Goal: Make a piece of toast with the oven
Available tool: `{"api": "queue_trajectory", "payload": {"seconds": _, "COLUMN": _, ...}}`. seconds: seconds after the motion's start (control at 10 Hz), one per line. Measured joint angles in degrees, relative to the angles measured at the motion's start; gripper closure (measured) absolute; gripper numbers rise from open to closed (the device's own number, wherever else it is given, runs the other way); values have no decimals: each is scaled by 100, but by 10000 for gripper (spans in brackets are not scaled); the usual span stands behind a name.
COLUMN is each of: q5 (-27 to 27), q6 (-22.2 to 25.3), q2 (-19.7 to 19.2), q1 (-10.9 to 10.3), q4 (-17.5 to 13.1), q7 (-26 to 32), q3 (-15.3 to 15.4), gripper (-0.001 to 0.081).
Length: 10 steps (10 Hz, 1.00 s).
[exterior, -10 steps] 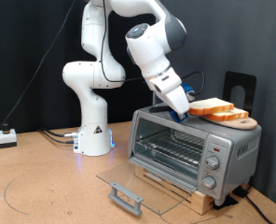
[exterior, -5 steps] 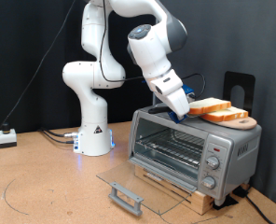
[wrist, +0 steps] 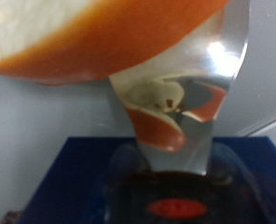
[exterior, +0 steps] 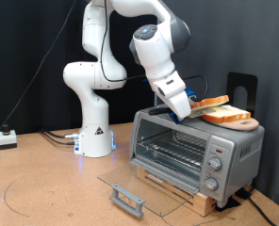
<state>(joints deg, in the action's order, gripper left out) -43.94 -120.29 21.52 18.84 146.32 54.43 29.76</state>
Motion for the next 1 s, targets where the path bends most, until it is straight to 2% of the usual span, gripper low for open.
{"api": "queue_trajectory", "payload": {"seconds": 1.0, "q5": 296, "q6": -197, "q2": -54, "q1": 8, "q4": 17, "q7": -242, "q3": 124, "gripper": 410}}
